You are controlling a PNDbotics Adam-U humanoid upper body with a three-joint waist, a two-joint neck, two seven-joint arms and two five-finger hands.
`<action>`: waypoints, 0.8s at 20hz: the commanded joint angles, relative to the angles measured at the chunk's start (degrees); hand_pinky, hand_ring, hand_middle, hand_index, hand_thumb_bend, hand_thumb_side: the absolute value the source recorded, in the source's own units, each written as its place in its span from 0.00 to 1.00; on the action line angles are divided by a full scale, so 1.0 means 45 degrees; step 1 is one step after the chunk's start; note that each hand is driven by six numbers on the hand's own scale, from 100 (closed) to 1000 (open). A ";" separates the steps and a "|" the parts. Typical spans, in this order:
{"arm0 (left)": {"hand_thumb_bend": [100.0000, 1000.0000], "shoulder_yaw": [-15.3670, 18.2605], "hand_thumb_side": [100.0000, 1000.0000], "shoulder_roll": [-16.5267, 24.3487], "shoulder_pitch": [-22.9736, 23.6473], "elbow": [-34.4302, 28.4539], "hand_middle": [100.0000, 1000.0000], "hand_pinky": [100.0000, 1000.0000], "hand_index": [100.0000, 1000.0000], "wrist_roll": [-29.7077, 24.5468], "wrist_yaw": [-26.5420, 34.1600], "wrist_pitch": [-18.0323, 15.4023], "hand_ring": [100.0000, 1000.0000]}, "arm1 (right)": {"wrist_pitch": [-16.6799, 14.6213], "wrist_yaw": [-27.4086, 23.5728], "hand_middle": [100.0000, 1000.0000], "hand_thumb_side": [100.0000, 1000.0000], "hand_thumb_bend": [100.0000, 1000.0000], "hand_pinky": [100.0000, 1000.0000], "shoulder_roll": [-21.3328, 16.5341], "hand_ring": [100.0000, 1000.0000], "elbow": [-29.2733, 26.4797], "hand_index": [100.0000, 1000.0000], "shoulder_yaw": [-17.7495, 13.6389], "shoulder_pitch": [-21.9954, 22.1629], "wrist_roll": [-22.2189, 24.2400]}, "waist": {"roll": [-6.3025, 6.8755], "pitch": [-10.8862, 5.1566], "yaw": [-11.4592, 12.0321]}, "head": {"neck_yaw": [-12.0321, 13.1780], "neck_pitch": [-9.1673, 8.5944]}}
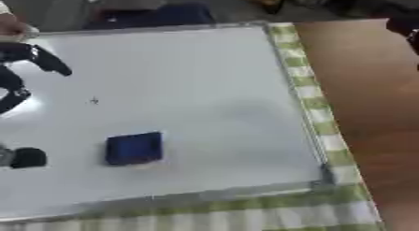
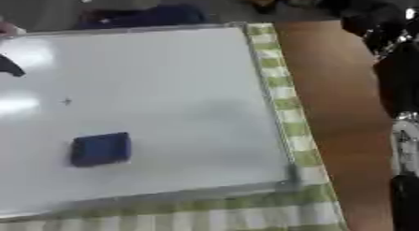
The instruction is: Wipe the whiteboard clean with a brush.
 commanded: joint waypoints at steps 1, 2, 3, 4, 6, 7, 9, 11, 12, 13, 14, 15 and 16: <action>0.66 -0.0195 0.70 0.0045 -0.0481 0.0444 0.71 0.69 0.03 -0.1731 -0.0528 -0.2153 0.75 | 0.0007 -0.0082 0.50 0.82 0.33 0.79 -0.0166 0.69 -0.0182 0.60 -0.0019 -0.0122 0.0070 | 0.0003 -0.0261 0.0002 | -0.0064 -0.0143; 0.66 -0.0242 0.70 -0.0023 -0.0581 0.0589 0.72 0.69 0.03 -0.1738 -0.0687 -0.2264 0.75 | 0.0010 -0.0086 0.50 0.82 0.33 0.79 -0.0169 0.69 -0.0182 0.60 -0.0013 -0.0128 0.0078 | 0.0006 -0.0260 0.0005 | -0.0046 -0.0143; 0.66 -0.0280 0.70 -0.0093 -0.0670 0.0725 0.72 0.70 0.04 -0.1736 -0.0822 -0.2354 0.75 | 0.0017 -0.0088 0.50 0.82 0.33 0.79 -0.0169 0.69 -0.0182 0.60 -0.0005 -0.0131 0.0090 | 0.0009 -0.0261 0.0004 | -0.0003 -0.0143; 0.66 -0.0316 0.70 -0.0171 -0.0757 0.0866 0.72 0.70 0.04 -0.1730 -0.0943 -0.2424 0.75 | 0.0024 -0.0088 0.50 0.82 0.33 0.79 -0.0166 0.69 -0.0182 0.60 0.0003 -0.0131 0.0105 | 0.0012 -0.0264 0.0005 | 0.0043 -0.0145; 0.67 -0.0389 0.70 -0.0379 -0.0914 0.1149 0.70 0.70 0.04 -0.1722 -0.1121 -0.2483 0.74 | 0.0042 -0.0087 0.50 0.82 0.33 0.79 -0.0157 0.69 -0.0182 0.60 0.0005 -0.0125 0.0118 | 0.0013 -0.0279 0.0012 | 0.0136 -0.0164; 0.69 -0.0421 0.70 -0.0523 -0.1005 0.1289 0.69 0.70 0.04 -0.1720 -0.1207 -0.2463 0.74 | 0.0053 -0.0087 0.50 0.82 0.33 0.79 -0.0150 0.69 -0.0182 0.60 0.0005 -0.0119 0.0121 | 0.0009 -0.0289 0.0020 | 0.0159 -0.0165; 0.71 -0.0517 0.71 -0.0807 -0.1193 0.1543 0.67 0.68 0.02 -0.1731 -0.1448 -0.2421 0.72 | 0.0073 -0.0088 0.50 0.82 0.33 0.79 -0.0139 0.69 -0.0182 0.60 0.0017 -0.0115 0.0143 | 0.0006 -0.0308 0.0036 | 0.0177 -0.0166; 0.73 -0.0637 0.72 -0.1102 -0.1358 0.1784 0.65 0.68 0.02 -0.1756 -0.1785 -0.2449 0.72 | 0.0096 -0.0084 0.50 0.81 0.33 0.79 -0.0122 0.69 -0.0182 0.60 0.0021 -0.0103 0.0165 | 0.0009 -0.0328 0.0053 | 0.0187 -0.0169; 0.74 -0.0686 0.73 -0.1259 -0.1418 0.1887 0.64 0.68 0.02 -0.1744 -0.1972 -0.2477 0.72 | 0.0108 -0.0078 0.50 0.81 0.33 0.79 -0.0115 0.69 -0.0182 0.60 0.0015 -0.0094 0.0168 | 0.0008 -0.0337 0.0066 | 0.0175 -0.0173; 0.76 -0.0720 0.74 -0.1398 -0.1461 0.1994 0.63 0.69 0.03 -0.1722 -0.2168 -0.2501 0.73 | 0.0114 -0.0074 0.50 0.81 0.33 0.79 -0.0112 0.69 -0.0182 0.60 0.0010 -0.0089 0.0168 | 0.0005 -0.0347 0.0079 | 0.0158 -0.0162; 0.77 -0.0740 0.75 -0.1568 -0.1495 0.2152 0.62 0.69 0.04 -0.1731 -0.2412 -0.2501 0.73 | 0.0117 -0.0077 0.50 0.81 0.33 0.79 -0.0112 0.69 -0.0182 0.60 0.0010 -0.0087 0.0167 | 0.0002 -0.0362 0.0092 | 0.0145 -0.0136; 0.80 -0.0749 0.75 -0.1722 -0.1517 0.2314 0.59 0.69 0.05 -0.1733 -0.2644 -0.2504 0.72 | 0.0122 -0.0081 0.50 0.81 0.33 0.79 -0.0112 0.69 -0.0182 0.60 0.0010 -0.0085 0.0163 | 0.0002 -0.0374 0.0101 | 0.0141 -0.0121; 0.81 -0.0754 0.76 -0.1890 -0.1519 0.2483 0.58 0.69 0.05 -0.1746 -0.2862 -0.2500 0.72 | 0.0132 -0.0084 0.50 0.81 0.33 0.79 -0.0108 0.69 -0.0182 0.60 0.0010 -0.0080 0.0158 | 0.0005 -0.0386 0.0110 | 0.0142 -0.0117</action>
